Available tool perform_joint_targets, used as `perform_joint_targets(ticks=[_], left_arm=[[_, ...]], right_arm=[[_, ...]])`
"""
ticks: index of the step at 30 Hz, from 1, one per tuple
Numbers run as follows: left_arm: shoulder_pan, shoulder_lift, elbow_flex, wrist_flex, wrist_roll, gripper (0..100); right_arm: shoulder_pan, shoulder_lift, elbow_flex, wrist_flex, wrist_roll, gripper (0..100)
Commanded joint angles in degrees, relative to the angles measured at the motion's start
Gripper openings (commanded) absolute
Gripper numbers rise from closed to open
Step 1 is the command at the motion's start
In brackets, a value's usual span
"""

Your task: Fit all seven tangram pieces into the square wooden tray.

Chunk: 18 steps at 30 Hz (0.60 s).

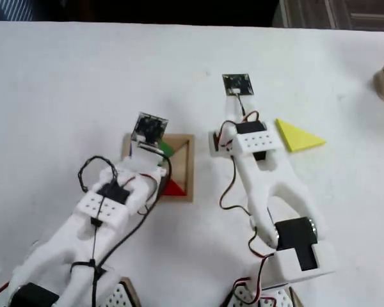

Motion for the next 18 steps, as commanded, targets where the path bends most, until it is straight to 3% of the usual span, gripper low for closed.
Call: perform_joint_targets(ticks=[1,8,14,18], left_arm=[[1.2,-1.6,-0.6,-3.0,2.1,2],[3.5,7.5,-4.2,-11.3,9.6,2],[6.5,22.8,-13.7,-11.1,9.8,2],[6.5,25.3,-15.3,-8.9,9.8,2]], right_arm=[[0.0,-3.0,-0.5,-0.9,0.7,1.8],[1.6,-3.6,-0.7,-0.9,0.7,1.8],[7.5,-3.1,-3.7,-0.5,0.3,1.8],[9.1,-3.0,-4.2,-0.5,0.2,1.8]])
